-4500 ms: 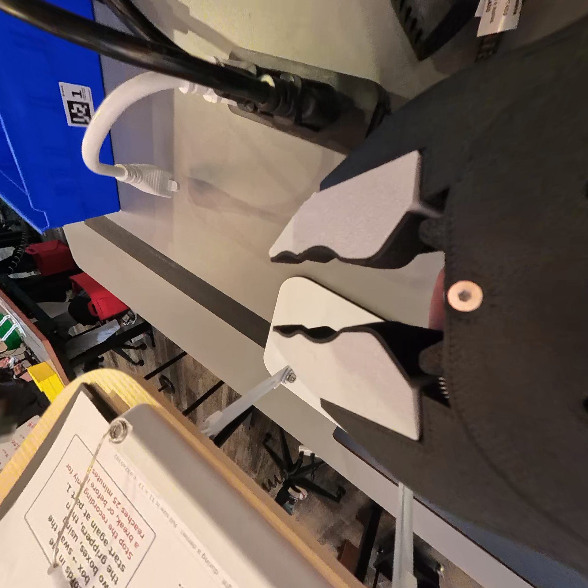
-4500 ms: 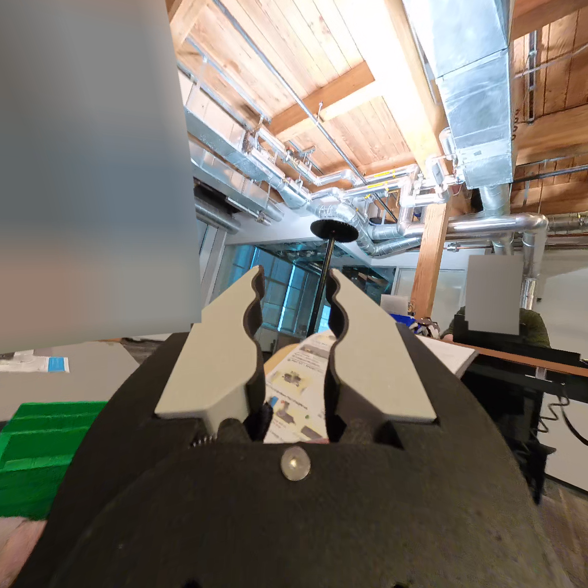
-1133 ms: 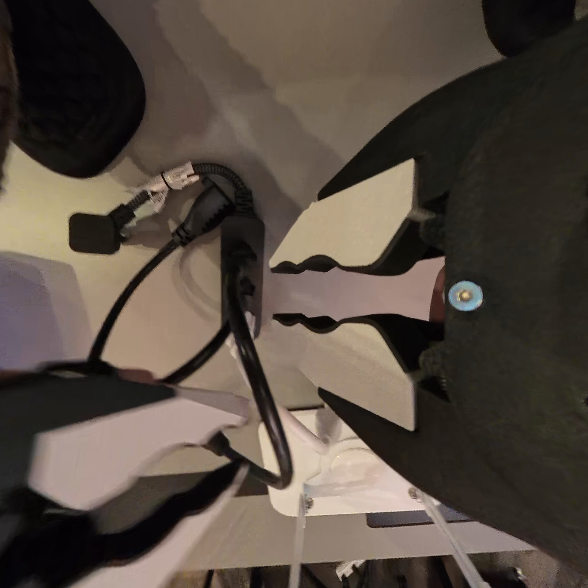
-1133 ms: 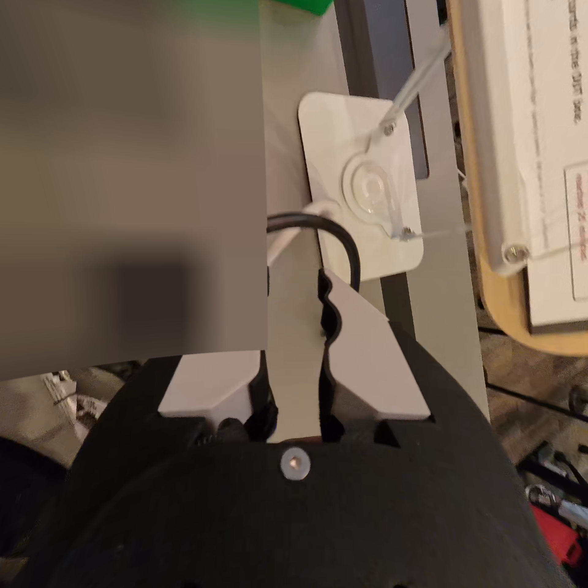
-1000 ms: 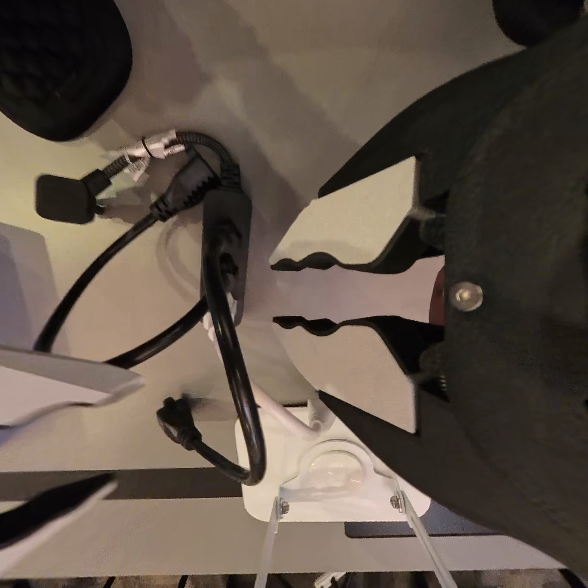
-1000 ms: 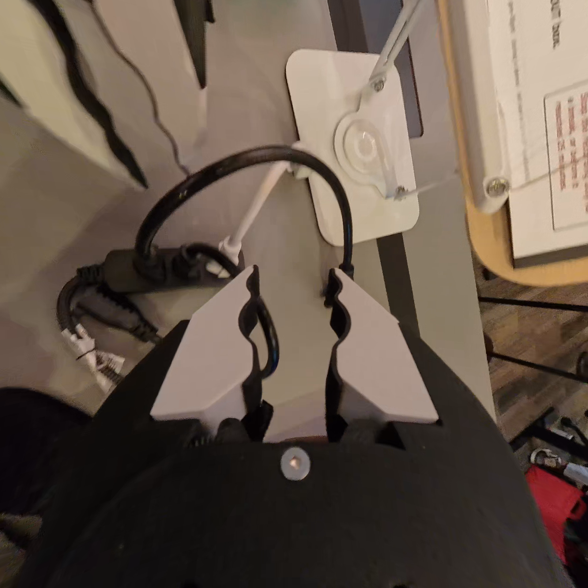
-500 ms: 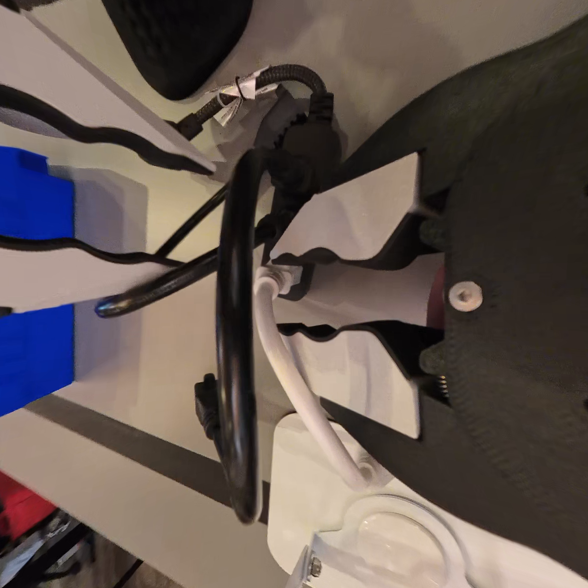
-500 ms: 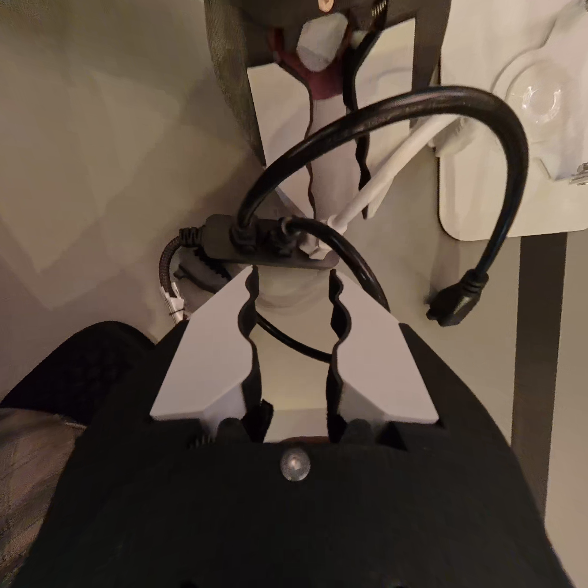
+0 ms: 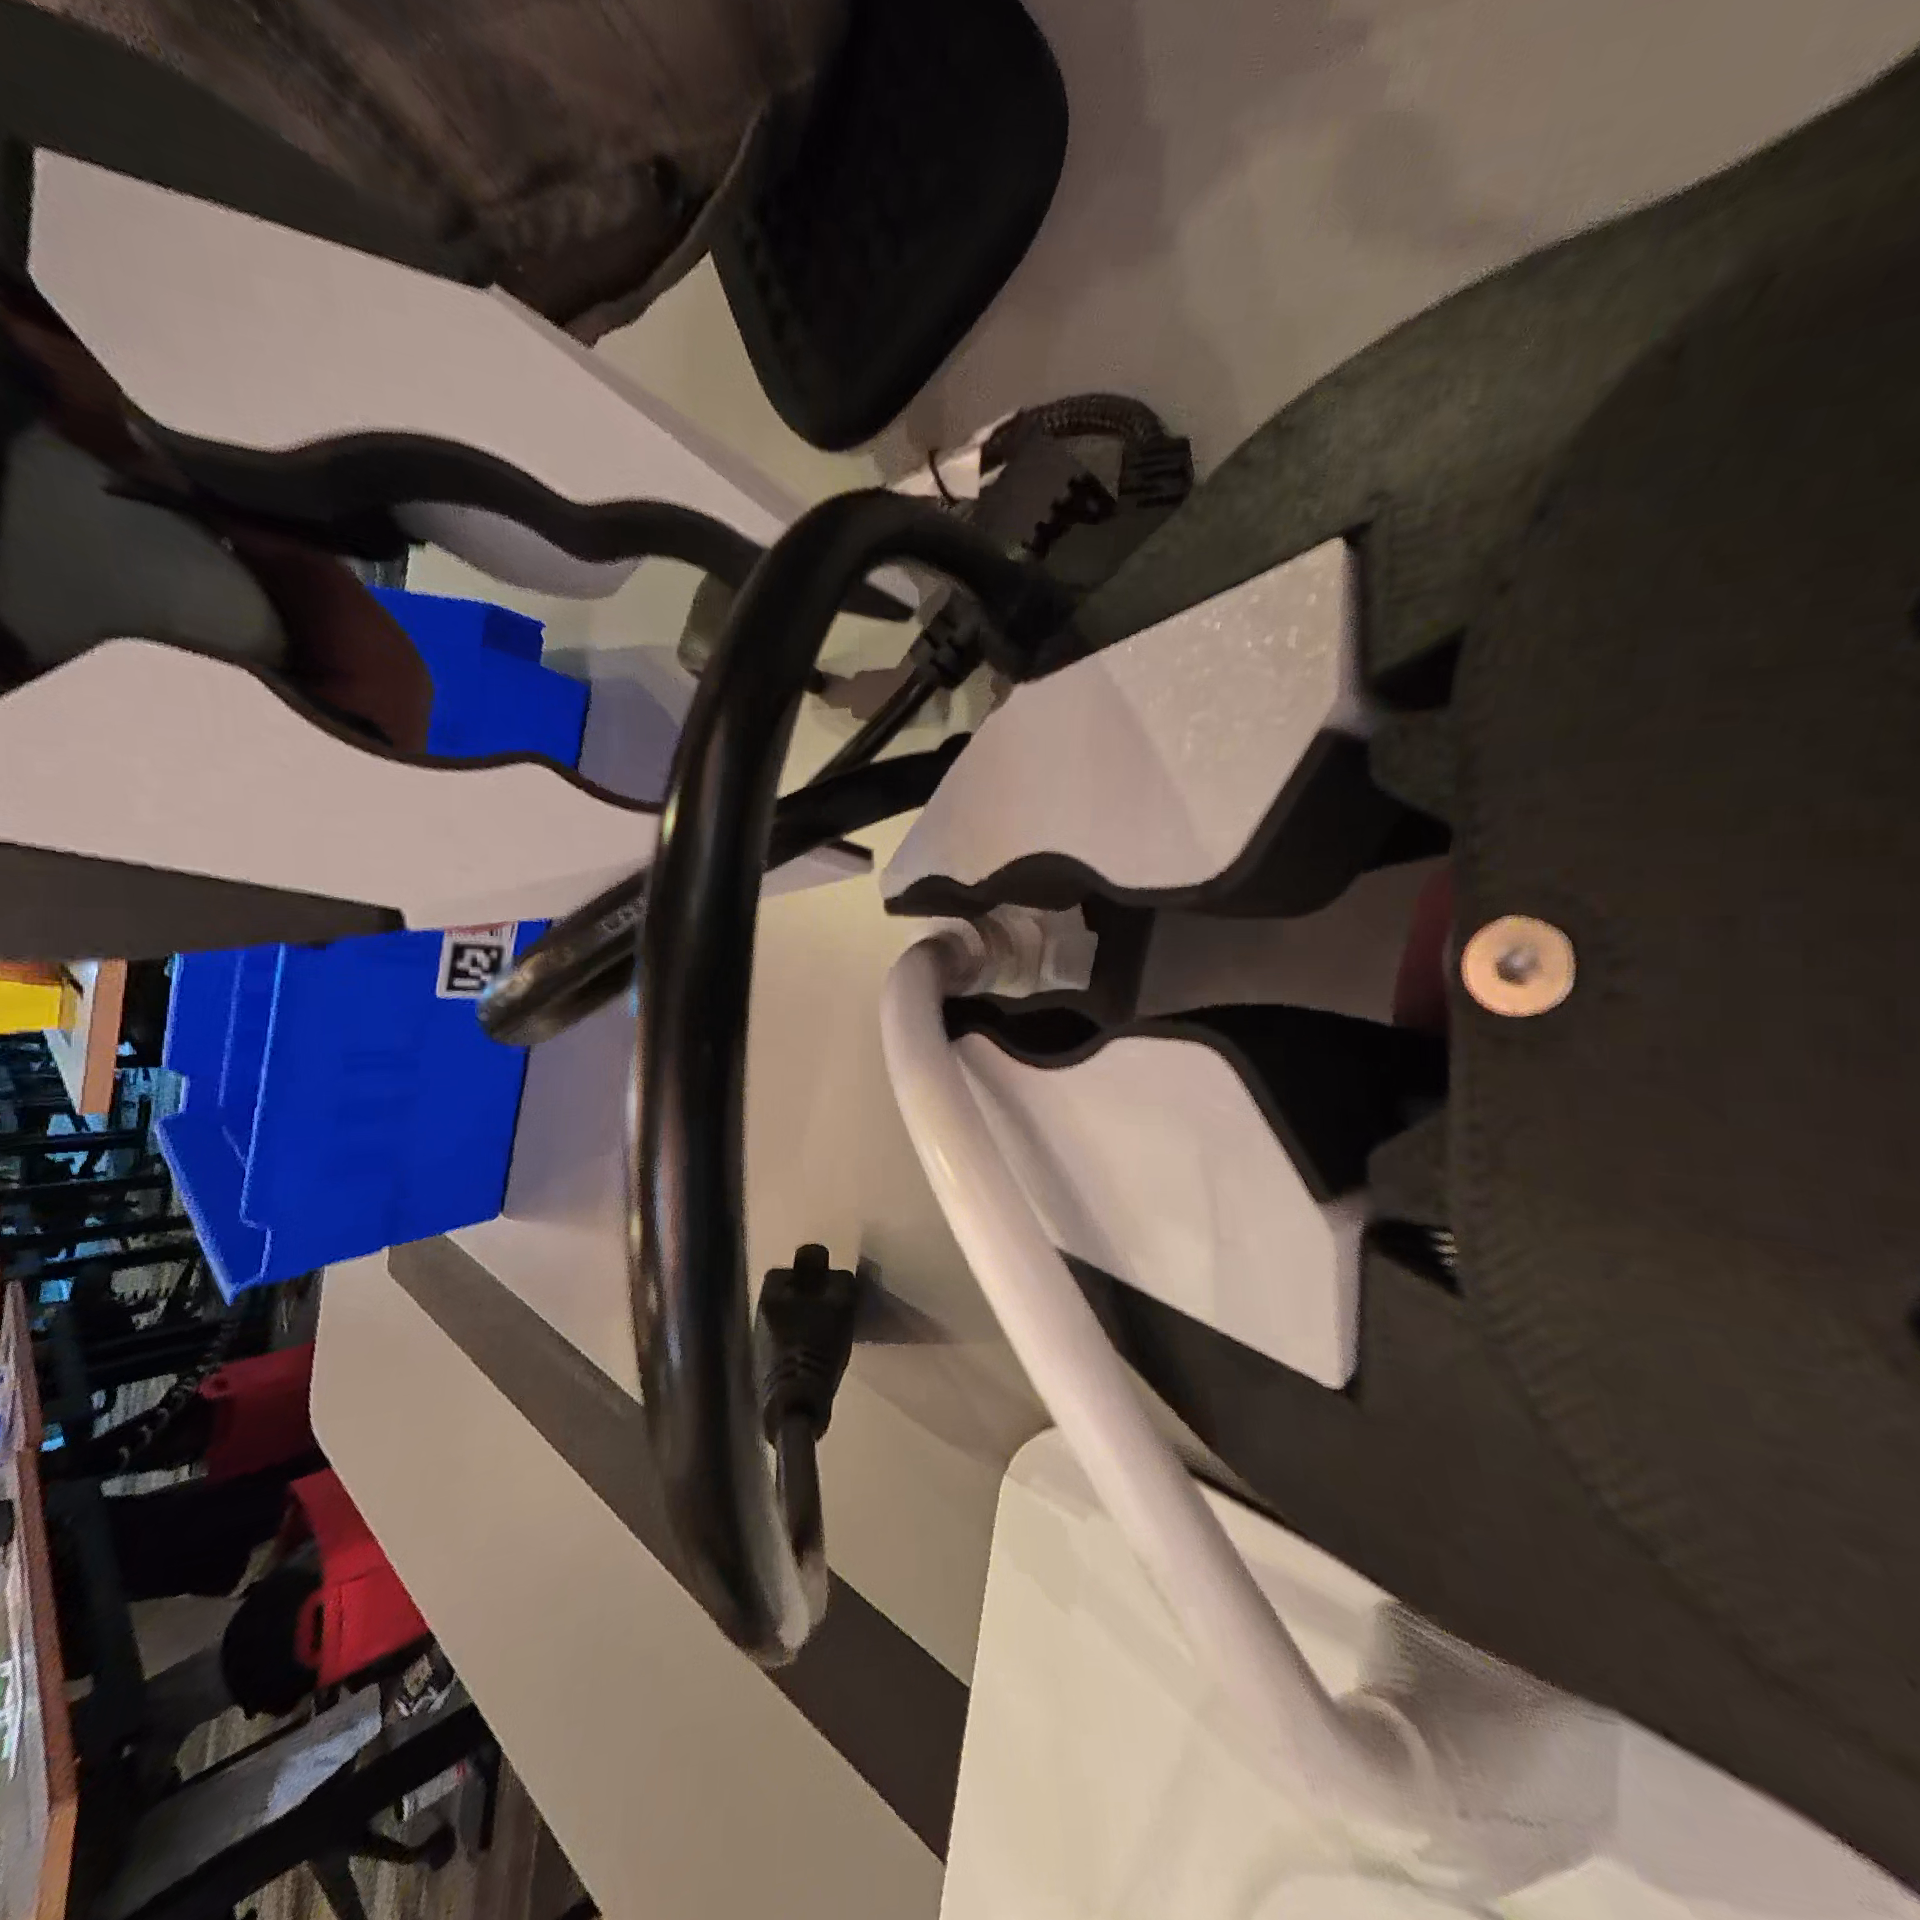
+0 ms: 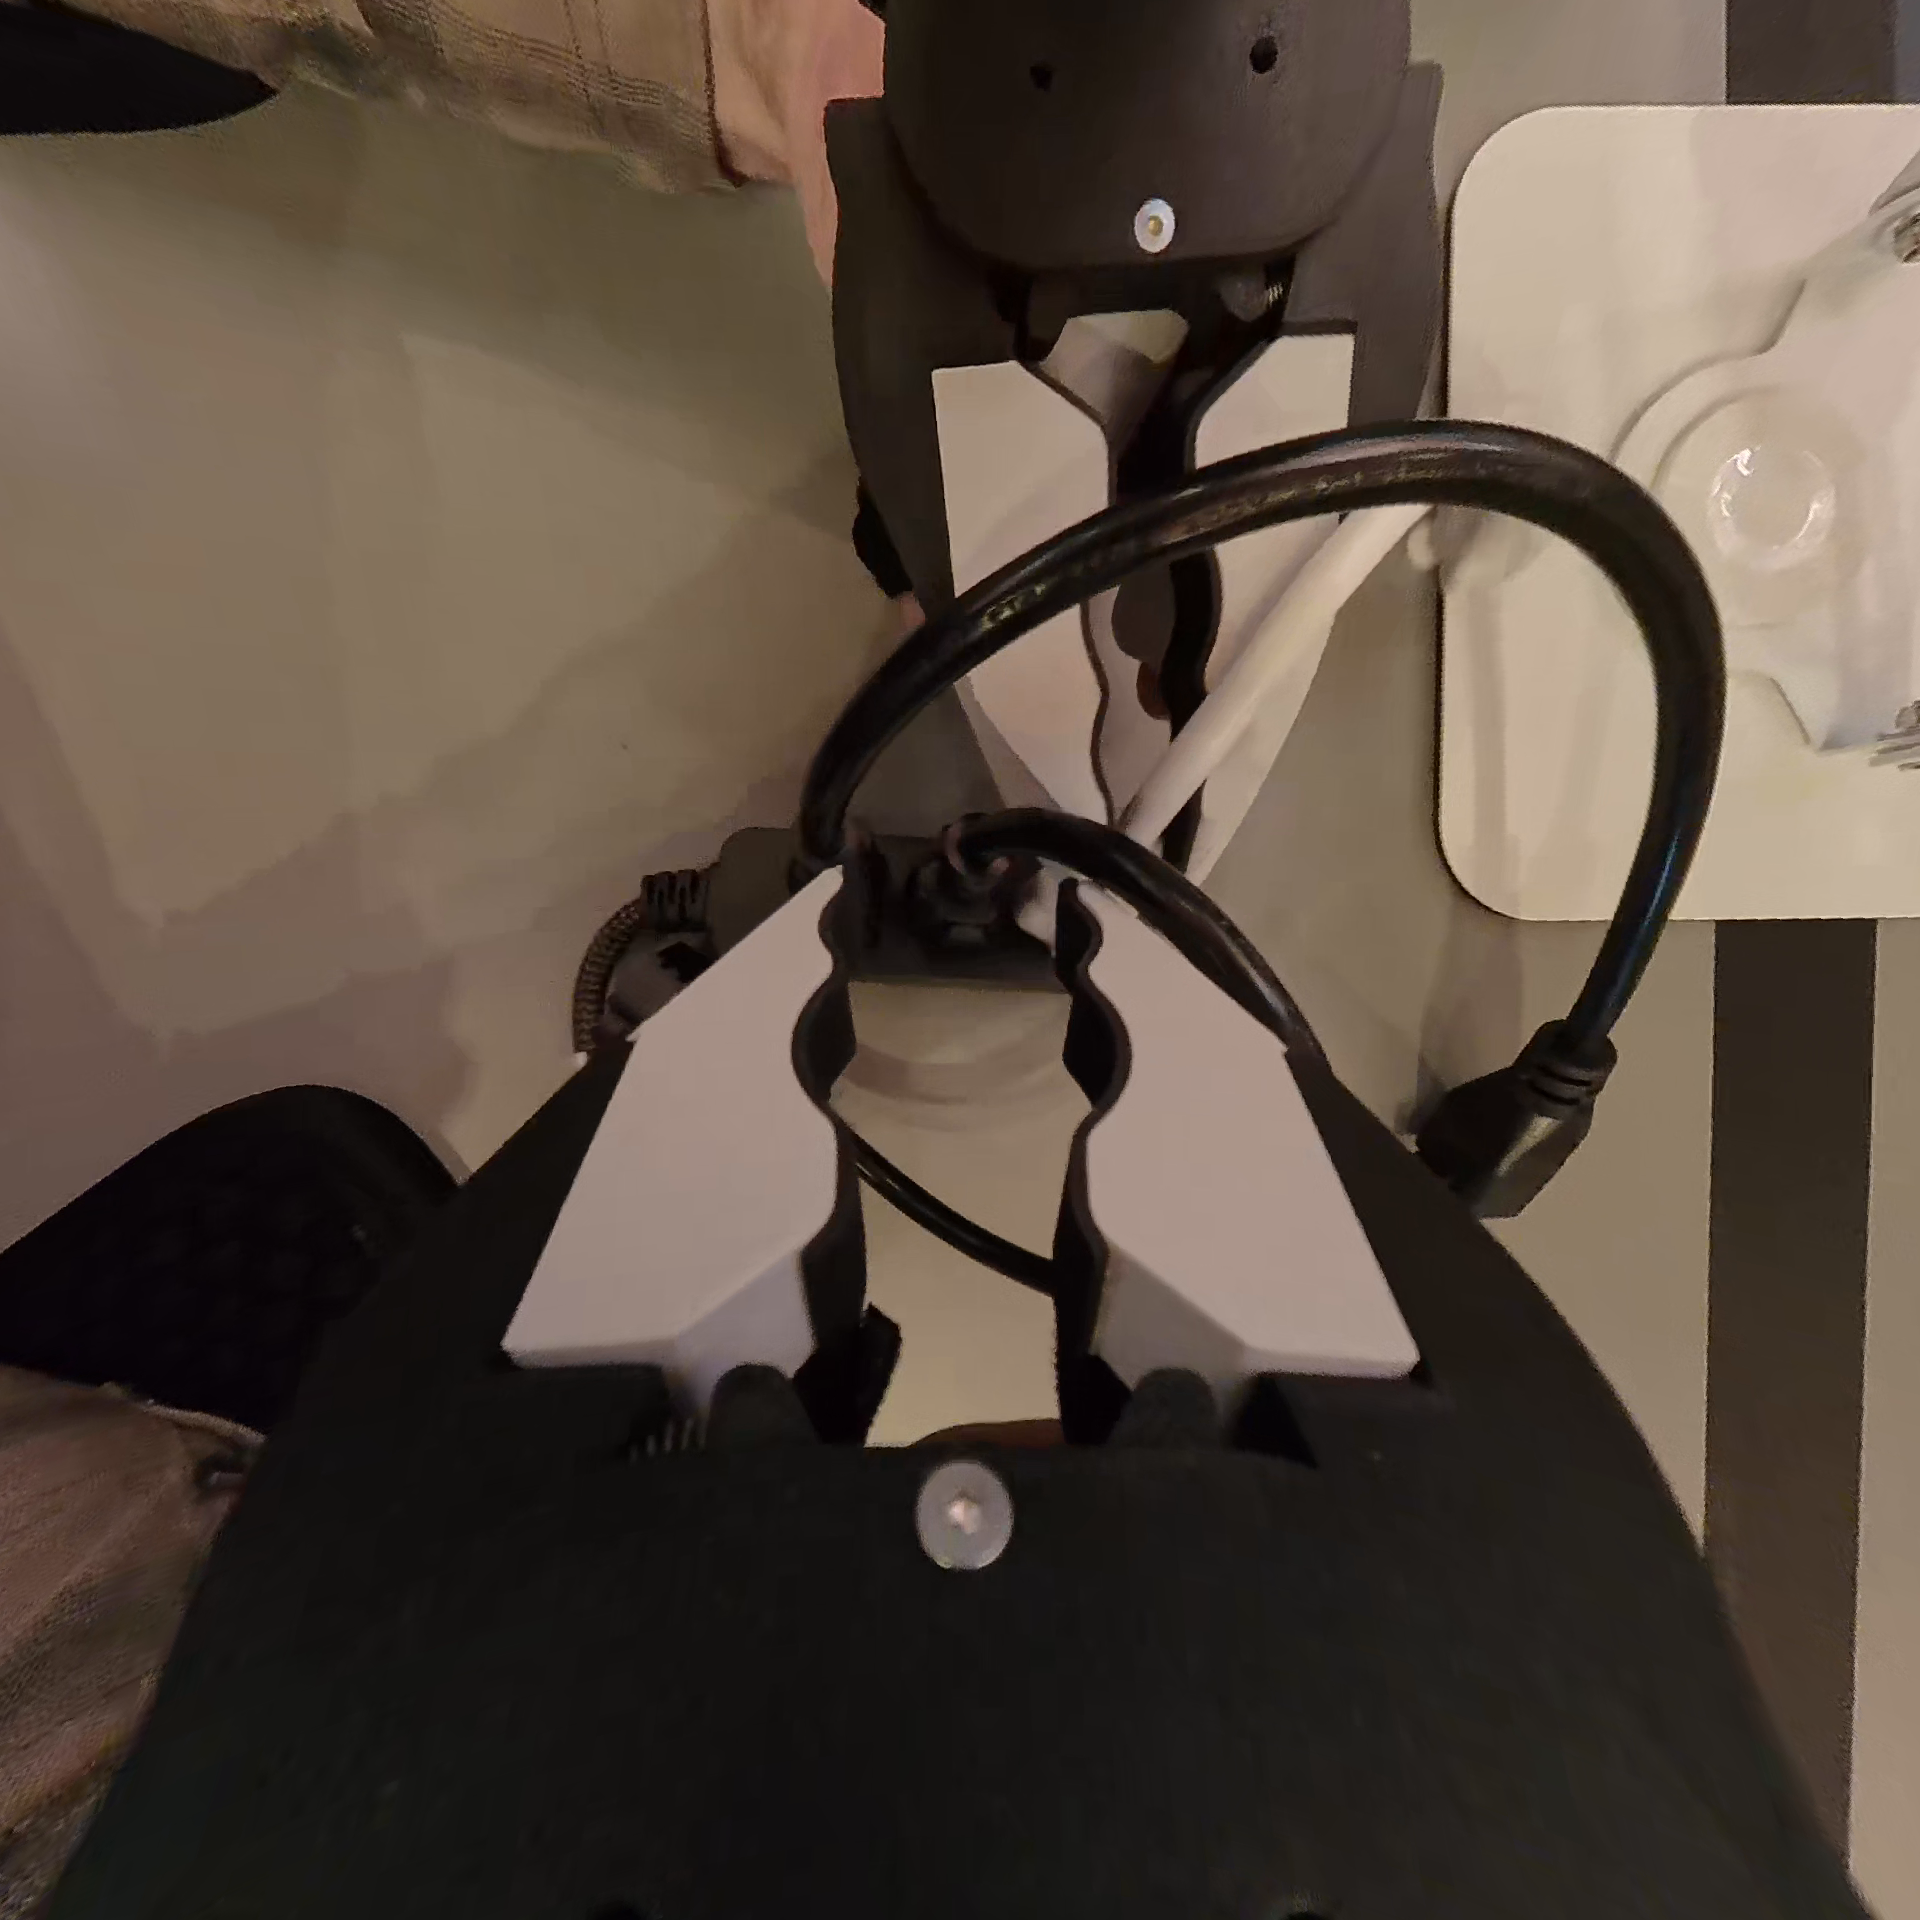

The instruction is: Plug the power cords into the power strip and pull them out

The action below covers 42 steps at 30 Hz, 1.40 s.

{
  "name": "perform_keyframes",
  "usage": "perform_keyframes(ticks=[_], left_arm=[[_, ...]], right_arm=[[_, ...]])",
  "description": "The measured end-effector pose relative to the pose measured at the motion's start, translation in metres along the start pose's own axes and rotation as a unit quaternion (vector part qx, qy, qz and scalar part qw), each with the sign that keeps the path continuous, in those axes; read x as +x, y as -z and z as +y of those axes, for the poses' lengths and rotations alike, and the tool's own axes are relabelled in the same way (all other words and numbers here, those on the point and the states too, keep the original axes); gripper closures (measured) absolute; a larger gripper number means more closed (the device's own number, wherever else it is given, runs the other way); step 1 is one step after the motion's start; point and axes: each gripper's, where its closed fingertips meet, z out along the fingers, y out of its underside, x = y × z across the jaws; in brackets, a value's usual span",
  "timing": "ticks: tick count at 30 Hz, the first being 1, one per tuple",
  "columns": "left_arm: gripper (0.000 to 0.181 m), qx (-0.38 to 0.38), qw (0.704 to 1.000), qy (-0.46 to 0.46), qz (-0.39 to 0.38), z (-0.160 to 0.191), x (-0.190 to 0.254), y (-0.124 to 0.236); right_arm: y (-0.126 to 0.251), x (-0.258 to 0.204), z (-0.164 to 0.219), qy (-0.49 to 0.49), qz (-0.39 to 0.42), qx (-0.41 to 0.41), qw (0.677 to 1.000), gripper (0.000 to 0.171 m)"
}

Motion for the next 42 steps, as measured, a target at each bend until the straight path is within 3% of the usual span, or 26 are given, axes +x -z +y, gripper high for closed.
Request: perform_keyframes(ticks=[9, 16, 23, 26, 27, 31, 37, 42], left_arm=[[0.169, -0.078, 0.99, 0.02, -0.112, -0.006, -0.021, 0.013], [0.169, -0.114, 0.968, 0.043, -0.22, -0.008, -0.035, 0.038], [0.168, -0.079, 0.912, 0.14, -0.376, 0.013, -0.035, 0.078], [0.169, -0.058, 0.879, 0.174, -0.44, 0.022, -0.027, 0.096], [0.169, -0.054, 0.871, 0.186, -0.452, 0.026, -0.023, 0.1], [0.169, -0.038, 0.85, 0.204, -0.484, 0.035, -0.003, 0.11], [0.168, -0.045, 0.86, 0.188, -0.473, 0.04, 0.029, 0.105], [0.168, -0.087, 0.909, 0.111, -0.392, 0.039, 0.054, 0.089]], right_arm=[[0.024, 0.0, 0.007, -0.027, 0.039, -0.013, 0.999, 0.106], [0.003, -0.007, -0.01, -0.027, 0.026, -0.038, 0.999, 0.096], [-0.038, 0.002, -0.026, -0.044, 0.017, -0.054, 0.997, 0.107], [-0.054, 0.0, -0.031, -0.037, 0.012, -0.065, 0.997, 0.125], [-0.058, 0.002, -0.034, -0.029, 0.018, -0.065, 0.997, 0.137], [-0.066, -0.013, -0.041, 0.01, -0.028, -0.052, 0.998, 0.15], [-0.059, -0.034, -0.029, 0.077, -0.078, -0.048, 0.993, 0.156], [-0.052, -0.046, -0.012, 0.094, -0.116, -0.055, 0.987, 0.157]])
